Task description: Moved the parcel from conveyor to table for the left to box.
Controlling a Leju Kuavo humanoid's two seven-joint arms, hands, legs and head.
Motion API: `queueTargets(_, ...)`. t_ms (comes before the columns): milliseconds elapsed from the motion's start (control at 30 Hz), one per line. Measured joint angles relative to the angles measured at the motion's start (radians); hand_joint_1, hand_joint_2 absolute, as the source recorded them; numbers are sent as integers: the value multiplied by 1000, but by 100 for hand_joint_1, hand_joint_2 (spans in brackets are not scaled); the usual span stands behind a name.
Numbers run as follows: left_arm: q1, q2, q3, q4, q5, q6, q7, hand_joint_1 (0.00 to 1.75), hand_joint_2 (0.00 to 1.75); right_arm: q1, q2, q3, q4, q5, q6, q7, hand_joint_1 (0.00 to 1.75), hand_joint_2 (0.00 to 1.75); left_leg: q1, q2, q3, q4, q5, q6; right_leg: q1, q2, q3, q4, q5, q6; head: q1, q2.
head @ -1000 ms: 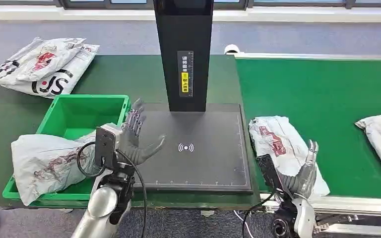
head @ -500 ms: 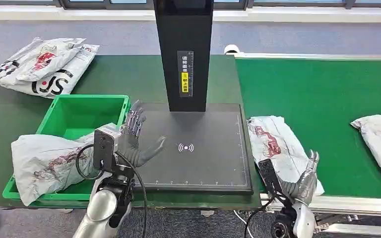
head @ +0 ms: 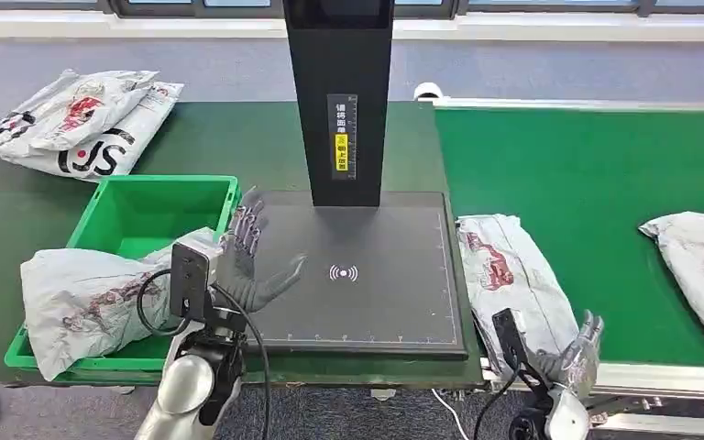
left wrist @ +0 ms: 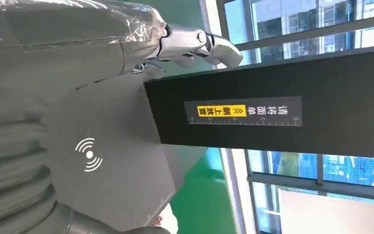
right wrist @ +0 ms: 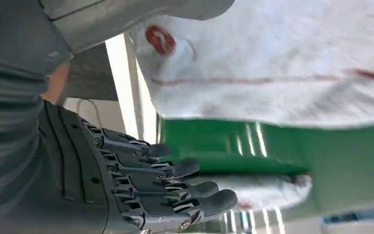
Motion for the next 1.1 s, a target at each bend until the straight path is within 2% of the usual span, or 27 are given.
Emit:
queueTargets(600,27,6,0,-44,-10,0,-5,0,175,-63,-29,-35,178,-19,25,-8,0,175,0,0,0,0,0,0,0,0,0,0,0,0,0,0)
queueTargets(633,28,6,0,-44,-11,0,-5,0,175,-63,-29,-35,180,-20,25,-8,26,175,0,0,0,0,0,0,0,0,0,0,0,0,0,0)
queueTargets(667,28,6,0,-45,-11,0,-5,0,175,-65,-30,-38,183,-20,25,-8,175,175,0,0,0,0,0,0,0,0,0,0,0,0,0,0)
queueTargets(1100,30,10,0,-64,-13,0,-9,0,175,-84,-34,-50,202,-46,76,-34,175,175,0,0,3,0,0,0,0,0,2,0,0,0,0,0)
